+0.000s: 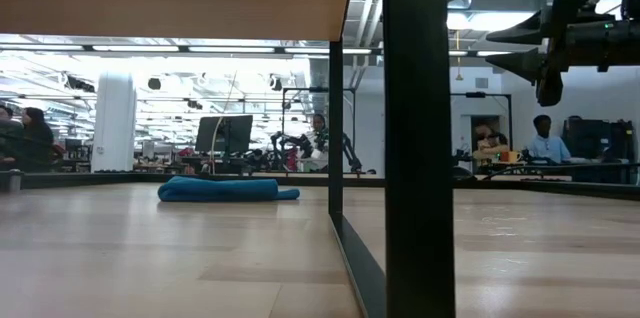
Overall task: Stack small to large cups/mugs on shelf
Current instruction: Return to Home Position
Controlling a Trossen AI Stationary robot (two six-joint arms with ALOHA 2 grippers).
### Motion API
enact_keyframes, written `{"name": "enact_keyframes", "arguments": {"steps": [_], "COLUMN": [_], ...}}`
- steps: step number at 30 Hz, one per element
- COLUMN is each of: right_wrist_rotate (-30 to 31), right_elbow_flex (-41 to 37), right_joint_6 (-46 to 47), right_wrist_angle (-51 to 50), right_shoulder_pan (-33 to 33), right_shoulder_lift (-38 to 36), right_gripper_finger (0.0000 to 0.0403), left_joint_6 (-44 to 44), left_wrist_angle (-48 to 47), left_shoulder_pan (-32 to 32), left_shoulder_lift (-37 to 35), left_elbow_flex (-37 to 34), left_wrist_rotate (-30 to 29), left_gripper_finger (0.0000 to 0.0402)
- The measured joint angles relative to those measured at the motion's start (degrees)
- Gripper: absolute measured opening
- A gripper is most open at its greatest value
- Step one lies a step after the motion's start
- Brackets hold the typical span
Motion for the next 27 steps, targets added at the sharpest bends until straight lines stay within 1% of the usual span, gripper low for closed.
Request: {"name": "enact_keyframes", "arguments": {"steps": [2,4,6,11,15,17,19,22,24,27], "right_wrist_rotate": [0.0,0.0,-0.02,-0.02,-0.02,-0.02,-0.01,0.0,0.0,0.0], "right_elbow_flex": [0.0,0.0,0.0,0.0,0.0,0.0,0.0,0.0,0.0,0.0], "right_joint_6": [-0.59,-0.6,-0.64,-0.73,-0.79,-0.79,-0.79,-0.79,-0.77,-0.77], "right_wrist_angle": [0.01,0.01,0.0,0.01,0.01,0.01,0.01,0.01,0.03,0.03], "right_shoulder_pan": [-0.01,-0.08,-0.07,-0.07,-0.07,-0.07,-0.07,-0.07,-0.07,-0.07], "right_shoulder_lift": [0.0,0.0,0.0,0.0,0.0,0.0,0.0,0.0,0.0,0.0], "right_gripper_finger": [0.02,0.02,0.02,0.02,0.02,0.02,0.02,0.02,0.02,0.02], "left_joint_6": [-1.57,-3.14,-3.36,-2.18,1.01,5.5,12.27,27.26,37.55,49.99], "left_wrist_angle": [0.17,0.96,4.0,11.49,18.87,25.6,34.08,50.4,61.13,75.23], "left_shoulder_pan": [-0.02,-0.17,-0.67,-1.28,0.73,1.82,3.28,8.65,13.65,22.09], "left_shoulder_lift": [0.26,0.7,0.91,-0.11,-1.64,-2.94,-4.6,-6.79,-8.15,-9.88], "left_elbow_flex": [0.0,-0.04,-0.9,-5.24,-10.3,-13.2,-16.08,-20.99,-24.37,-29.33], "left_wrist_rotate": [0.71,2.71,2.9,2.57,2.65,2.91,5.52,11.1,17.52,30.15], "left_gripper_finger": [0.0162,0.0162,0.0162,0.0162,0.0162,0.0162,0.0162,0.0162,0.0162,0.0162]}}
